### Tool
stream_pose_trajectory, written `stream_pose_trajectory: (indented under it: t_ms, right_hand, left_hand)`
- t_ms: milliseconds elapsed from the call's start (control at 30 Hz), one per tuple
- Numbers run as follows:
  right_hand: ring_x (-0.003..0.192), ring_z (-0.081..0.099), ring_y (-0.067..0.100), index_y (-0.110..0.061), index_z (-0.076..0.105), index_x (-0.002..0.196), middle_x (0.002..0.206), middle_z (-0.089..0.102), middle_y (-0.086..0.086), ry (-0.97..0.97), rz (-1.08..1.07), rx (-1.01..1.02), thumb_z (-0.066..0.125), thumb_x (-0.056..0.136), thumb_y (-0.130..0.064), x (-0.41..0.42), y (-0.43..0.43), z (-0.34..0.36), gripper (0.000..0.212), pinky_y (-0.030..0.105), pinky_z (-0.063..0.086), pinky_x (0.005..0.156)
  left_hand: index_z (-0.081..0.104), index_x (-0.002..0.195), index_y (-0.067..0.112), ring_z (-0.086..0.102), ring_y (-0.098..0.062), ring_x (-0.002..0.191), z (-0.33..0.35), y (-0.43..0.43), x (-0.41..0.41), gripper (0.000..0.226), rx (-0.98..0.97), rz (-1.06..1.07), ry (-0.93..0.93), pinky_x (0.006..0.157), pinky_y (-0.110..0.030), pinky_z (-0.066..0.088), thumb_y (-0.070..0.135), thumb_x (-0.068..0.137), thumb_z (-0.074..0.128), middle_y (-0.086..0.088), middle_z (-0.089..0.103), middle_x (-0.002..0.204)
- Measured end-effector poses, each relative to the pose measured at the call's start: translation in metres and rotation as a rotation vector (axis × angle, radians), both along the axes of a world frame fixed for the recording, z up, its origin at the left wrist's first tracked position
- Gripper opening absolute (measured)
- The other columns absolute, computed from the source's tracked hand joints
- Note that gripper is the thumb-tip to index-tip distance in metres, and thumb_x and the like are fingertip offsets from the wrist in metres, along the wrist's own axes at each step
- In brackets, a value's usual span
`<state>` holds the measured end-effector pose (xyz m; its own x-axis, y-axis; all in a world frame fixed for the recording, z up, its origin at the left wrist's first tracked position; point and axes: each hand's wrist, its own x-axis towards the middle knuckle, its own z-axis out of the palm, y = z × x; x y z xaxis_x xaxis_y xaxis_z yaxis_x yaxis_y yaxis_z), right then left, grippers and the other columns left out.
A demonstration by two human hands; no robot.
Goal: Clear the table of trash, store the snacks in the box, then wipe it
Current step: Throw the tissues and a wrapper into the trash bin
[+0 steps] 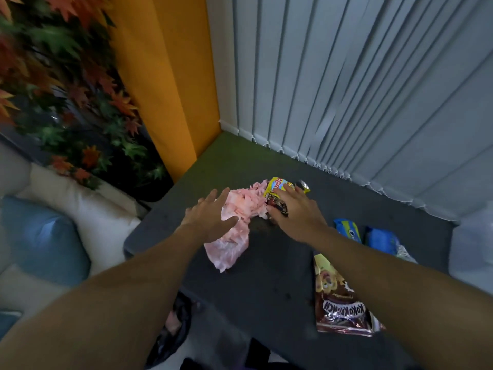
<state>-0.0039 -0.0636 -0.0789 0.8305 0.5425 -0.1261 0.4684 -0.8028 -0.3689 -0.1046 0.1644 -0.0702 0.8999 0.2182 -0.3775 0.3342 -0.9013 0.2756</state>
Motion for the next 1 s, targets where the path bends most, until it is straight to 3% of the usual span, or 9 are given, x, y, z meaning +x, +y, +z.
stream_pose_trajectory:
  t_ms: [167,367,500,600,667,733,867,1000]
  right_hand:
    - [0.151,0.015,0.028,-0.029,0.033,0.15,0.164,0.02,0.002,0.027,0.03,-0.047,0.049,0.096,-0.055,0.026,-0.008,-0.022,0.062,0.057,0.028,0.113]
    - [0.152,0.01,0.028,-0.026,0.027,0.151,0.165,0.01,0.004,0.091,-0.023,-0.022,0.057,0.095,-0.048,0.053,-0.009,-0.059,0.067,0.06,0.032,0.112]
    - [0.152,0.01,0.027,-0.027,0.021,0.153,0.166,0.002,0.004,0.142,-0.117,0.013,0.06,0.094,-0.044,0.067,-0.009,-0.078,0.073,0.057,0.036,0.111]
    - [0.148,0.023,0.032,-0.028,0.022,0.153,0.166,0.007,0.003,0.177,-0.158,0.029,0.066,0.091,-0.039,0.078,-0.007,-0.089,0.077,0.054,0.04,0.108]
    - [0.14,0.033,0.035,-0.027,0.024,0.152,0.162,0.022,0.006,0.175,-0.159,0.013,0.071,0.087,-0.037,0.084,-0.004,-0.093,0.081,0.054,0.042,0.104]
    - [0.133,0.038,0.035,-0.026,0.026,0.152,0.153,0.034,0.008,0.161,-0.176,-0.01,0.076,0.083,-0.037,0.088,0.0,-0.093,0.086,0.052,0.044,0.101]
    - [0.132,0.032,0.037,-0.021,0.024,0.153,0.147,0.033,0.012,0.192,-0.229,-0.056,0.081,0.078,-0.027,0.09,0.004,-0.087,0.095,0.049,0.041,0.103]
    - [0.124,0.038,0.038,-0.018,0.042,0.136,0.136,0.039,0.014,0.169,-0.24,-0.076,0.078,0.079,-0.017,0.087,0.004,-0.075,0.067,0.042,0.041,0.095]
  left_hand:
    - [-0.011,0.154,0.046,0.023,-0.035,0.151,-0.021,-0.007,0.02,0.102,-0.02,0.022,0.031,0.109,-0.067,0.033,0.066,0.084,0.061,0.003,-0.006,0.169]
    - [-0.019,0.149,0.054,0.007,-0.043,0.152,-0.044,-0.022,0.036,0.122,0.003,0.052,0.073,0.106,-0.076,0.027,0.052,0.077,0.08,0.002,-0.017,0.166]
    - [-0.022,0.144,0.06,0.02,-0.039,0.148,-0.073,-0.019,0.041,0.123,-0.058,0.03,0.116,0.105,-0.07,0.035,0.038,0.079,0.08,-0.001,-0.009,0.166]
    - [0.0,0.154,0.047,0.035,-0.037,0.133,-0.087,-0.018,0.042,0.101,-0.027,0.018,0.111,0.098,-0.062,0.044,0.023,0.085,0.07,-0.008,0.024,0.151]
    - [0.019,0.155,0.035,0.042,-0.038,0.124,-0.09,-0.018,0.043,0.084,-0.009,-0.003,0.081,0.097,-0.057,0.047,0.015,0.087,0.064,-0.013,0.037,0.137]
    - [0.032,0.151,0.026,0.048,-0.039,0.119,-0.09,-0.015,0.045,0.072,-0.021,0.005,0.053,0.097,-0.053,0.047,0.007,0.087,0.061,-0.016,0.042,0.129]
    - [0.051,0.136,0.02,0.054,-0.04,0.109,-0.082,-0.011,0.052,0.054,-0.04,0.071,-0.011,0.091,-0.046,0.048,0.006,0.085,0.062,-0.015,0.046,0.121]
    - [0.053,0.132,0.017,0.057,-0.038,0.105,-0.066,-0.008,0.049,0.048,-0.029,0.086,-0.074,0.089,-0.046,0.049,0.009,0.086,0.066,-0.012,0.047,0.121]
